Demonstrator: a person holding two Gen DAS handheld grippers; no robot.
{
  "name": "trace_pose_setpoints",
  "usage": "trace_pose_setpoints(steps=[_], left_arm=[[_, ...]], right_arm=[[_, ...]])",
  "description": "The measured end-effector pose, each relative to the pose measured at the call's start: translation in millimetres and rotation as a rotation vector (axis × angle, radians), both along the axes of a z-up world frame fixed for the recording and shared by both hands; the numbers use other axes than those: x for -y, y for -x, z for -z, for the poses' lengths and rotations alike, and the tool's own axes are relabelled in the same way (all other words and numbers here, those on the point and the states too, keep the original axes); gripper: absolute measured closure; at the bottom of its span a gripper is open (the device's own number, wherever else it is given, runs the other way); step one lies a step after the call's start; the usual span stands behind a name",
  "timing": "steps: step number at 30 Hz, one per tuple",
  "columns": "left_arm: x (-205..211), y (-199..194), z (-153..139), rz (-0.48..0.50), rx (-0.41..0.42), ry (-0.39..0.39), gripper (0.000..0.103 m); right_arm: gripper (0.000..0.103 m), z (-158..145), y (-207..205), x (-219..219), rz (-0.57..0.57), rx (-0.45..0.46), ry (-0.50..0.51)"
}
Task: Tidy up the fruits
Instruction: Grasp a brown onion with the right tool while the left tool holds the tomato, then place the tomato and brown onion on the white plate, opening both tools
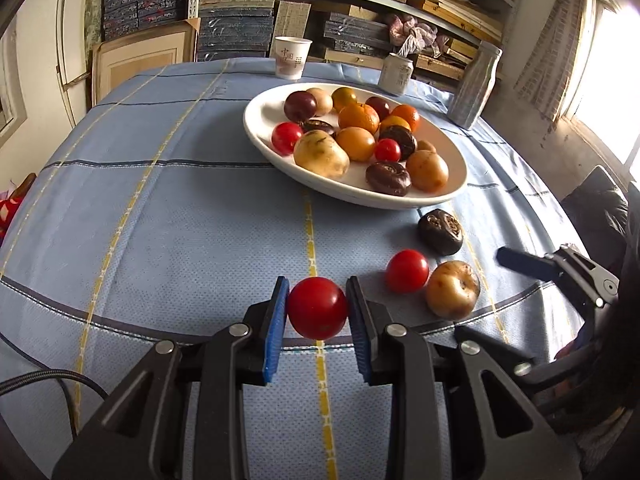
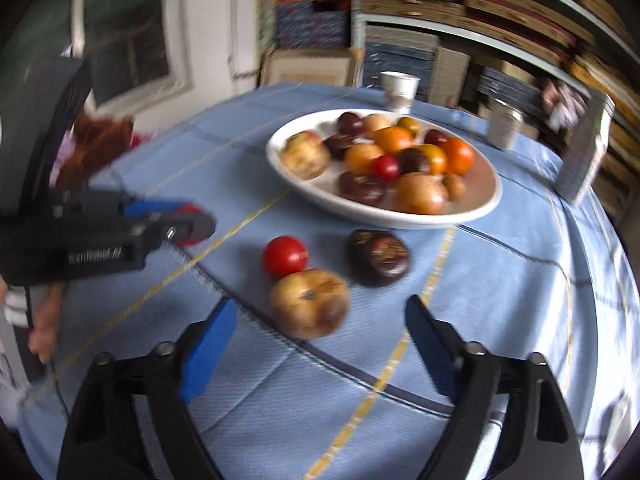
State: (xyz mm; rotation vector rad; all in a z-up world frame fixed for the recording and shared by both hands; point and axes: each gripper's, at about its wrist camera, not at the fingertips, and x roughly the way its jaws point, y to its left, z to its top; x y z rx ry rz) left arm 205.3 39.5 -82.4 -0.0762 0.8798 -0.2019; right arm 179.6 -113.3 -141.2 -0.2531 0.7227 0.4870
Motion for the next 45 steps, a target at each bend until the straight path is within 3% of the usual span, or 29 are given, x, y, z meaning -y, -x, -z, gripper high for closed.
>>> trace_pose_setpoints(steps=[4,8,12,21,29,36,42,45], left_arm=[[2,0,1,0.004,-0.003,-0.008,0.074],[2,-1,3,0.004,-0.012,-0.008,0.074],[5,-2,6,0.011,-0.022,-0.013,0.074],[9,-5,14,0.019,-0.043,-0.034,0.074],[6,-5,11,0.013,-0.032,-0.012,0.074],[5,-7,-21,0.0,0.081,-0.05,0.074],[-3,-45,-84,-0.049,0.176,-0.059,0.074],[2,-68,-101,-0.066,0.204,-0.048,0.074]], right_arm=[[0.034,0,4,-14,-0.019,0.035,0.064],[0.057,7,-5,-15,-0.015,-0.024,0.075],[0.058,7,-13,-8,-0.01,-0.054,0.035],[0.058,-7,-9,17,0.035,-0.023,-0.095],[0.058,-12,-5,30,0.059,-0.003,-0.132],[0.058,-32,-8,53,0.112,0.047,-0.211],[0.058,-90,-34,83,0.183,0.116,-0.29],[0.058,-115,-49,91,0.211,0.171,-0.329]])
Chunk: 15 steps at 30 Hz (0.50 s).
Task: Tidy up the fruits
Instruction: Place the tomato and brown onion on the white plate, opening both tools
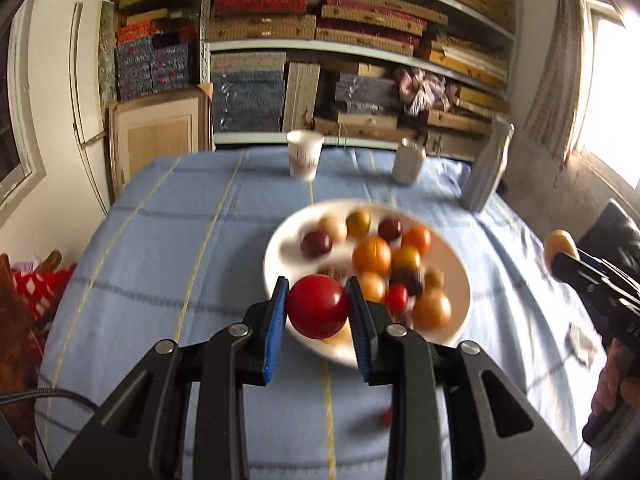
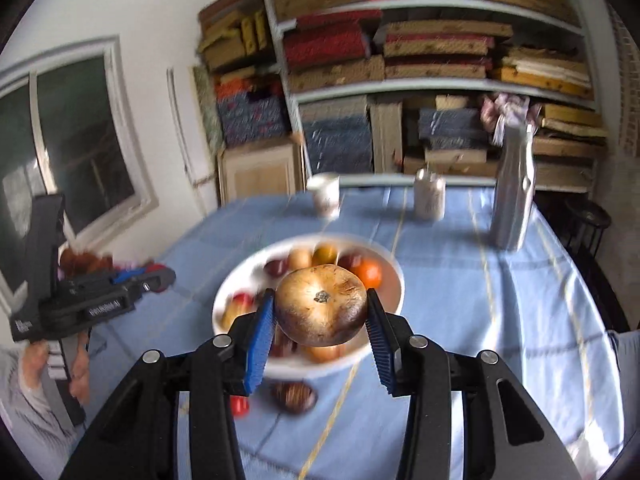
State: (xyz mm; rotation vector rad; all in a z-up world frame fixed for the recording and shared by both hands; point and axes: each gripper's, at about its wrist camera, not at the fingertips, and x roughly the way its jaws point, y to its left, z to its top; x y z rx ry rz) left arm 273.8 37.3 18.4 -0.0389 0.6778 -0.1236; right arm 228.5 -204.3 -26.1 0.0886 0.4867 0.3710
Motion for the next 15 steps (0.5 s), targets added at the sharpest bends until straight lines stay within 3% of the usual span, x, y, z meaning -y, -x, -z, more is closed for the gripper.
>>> trace_pose_setpoints(steps=[5,15], left_arm=[[19,-39,3,0.007,-0.014,0.025,0.074],[32,-90,61,0.012,-0.11,-0.016,0.074]], right_arm=[[0.058,-4,-34,-9,0.014,0.019,-0.028],[0.058,63,-91,-38,-0.021,-0.11,0.027]])
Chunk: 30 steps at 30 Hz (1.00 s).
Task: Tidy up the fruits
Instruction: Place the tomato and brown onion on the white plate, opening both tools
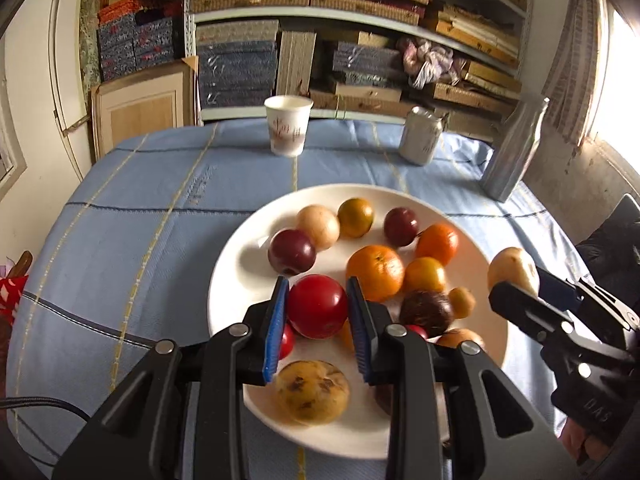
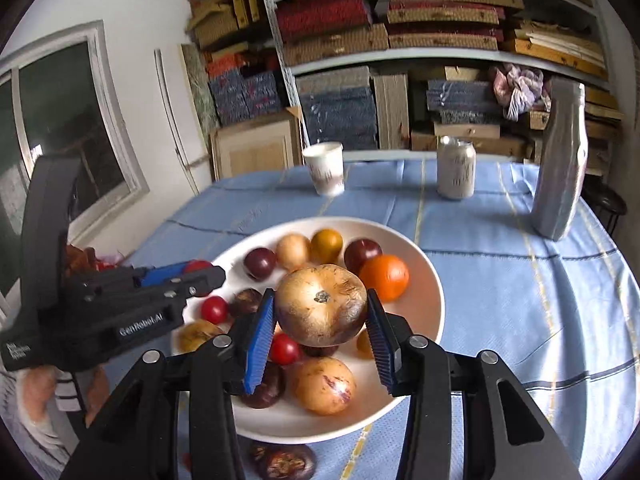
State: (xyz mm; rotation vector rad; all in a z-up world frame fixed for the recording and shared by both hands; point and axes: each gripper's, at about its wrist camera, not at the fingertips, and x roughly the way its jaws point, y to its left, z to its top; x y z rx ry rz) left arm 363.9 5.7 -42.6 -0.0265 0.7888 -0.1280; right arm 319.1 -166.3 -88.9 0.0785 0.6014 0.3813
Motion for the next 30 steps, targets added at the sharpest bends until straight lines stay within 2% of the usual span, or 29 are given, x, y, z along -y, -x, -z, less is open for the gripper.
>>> trace_pose_setpoints(steps=[6,14,16,17,18,20,26,30], left_arm=[[13,-3,15,0.009,-0.006,-0.057,0.074],[25,4,16,0.012,0.024,-0.112,0.073],[26,5,17,0.007,0.031,-0.12,0.066],[26,6,16,0.003,0.036,-0.123,0.059],[26,7,15,-0.003,0.046,-0.129,0.05],[26,10,12,-0.014,0.07,-0.144,0.04],[29,17,7,-0.011,0.092,-0.159,0.035],[30,24,3,-0.027,0.122,-0.185,0.022]], right_arm=[[0.058,13,-3,-7,-0.001,-0.024,0.032],[0.057,20,-3,-4,0.015,-0.032,0.039],[0.057,22,-4,-4,0.015,-0.038,0.043],[0.054,23,-4,-4,0.017,-0.039,0.045],[0.044,23,-4,-4,0.015,-0.037,0.041],[0.039,21,-2,-3,0.027,-0.02,0.04],[0.036,11,6,1,0.03,0.007,0.024],[0.034,6,12,4,0.034,0.016,0.009]])
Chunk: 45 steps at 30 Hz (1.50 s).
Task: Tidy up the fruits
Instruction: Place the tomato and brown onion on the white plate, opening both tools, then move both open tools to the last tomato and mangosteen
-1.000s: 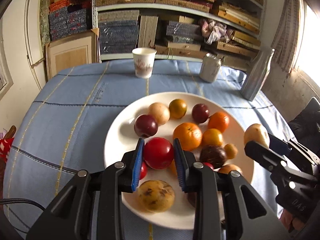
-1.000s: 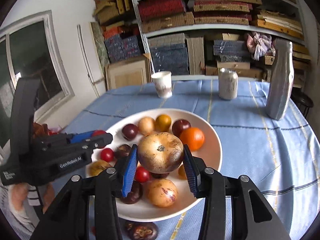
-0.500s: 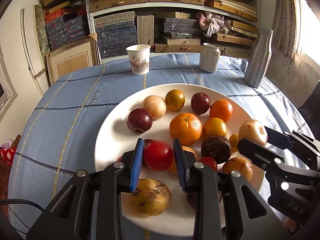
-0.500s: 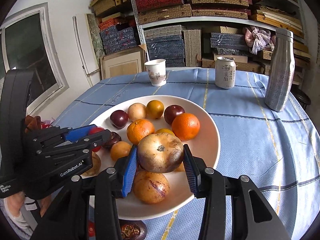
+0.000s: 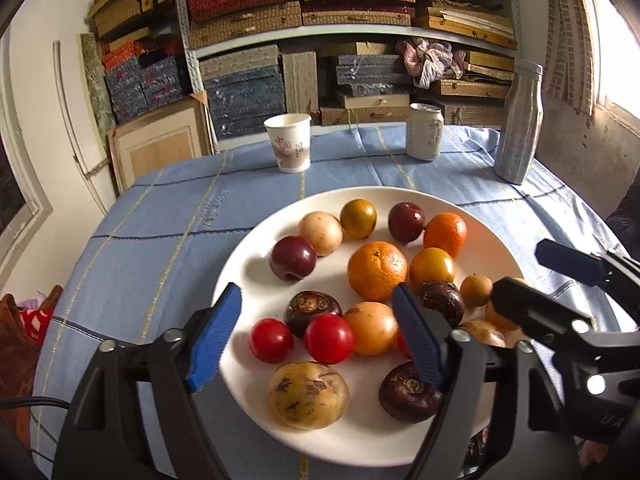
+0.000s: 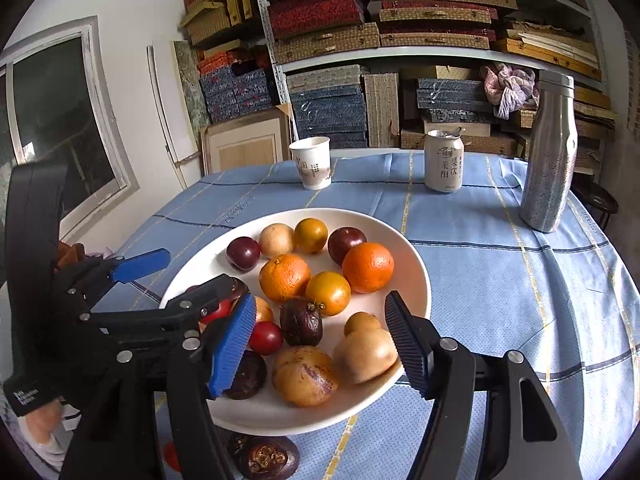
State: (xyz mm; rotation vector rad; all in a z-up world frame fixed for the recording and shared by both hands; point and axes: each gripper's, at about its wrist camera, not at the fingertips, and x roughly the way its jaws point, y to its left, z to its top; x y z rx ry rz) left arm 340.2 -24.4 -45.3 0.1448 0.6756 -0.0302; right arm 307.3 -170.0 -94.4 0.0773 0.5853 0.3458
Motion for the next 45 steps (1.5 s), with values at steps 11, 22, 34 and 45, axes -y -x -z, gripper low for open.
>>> trace_pose_setpoints(steps=[11,22,34,45], left_arm=[[-16,38,-19,-0.046,0.08,-0.003,0.007],[-9,91,-14,-0.007,0.075,-0.002,0.005],[12,124,18,0.073,-0.021,-0.068,0.005],[10,114,33,0.076,-0.097,-0.057,0.005]], right_arm=[[0.031,-13,32,10,-0.003,0.027,-0.053],[0.022,-3,82,36,0.038,0.037,-0.102],[0.011,1,108,62,0.097,0.038,-0.178],[0.009,2,106,65,0.104,0.027,-0.181]])
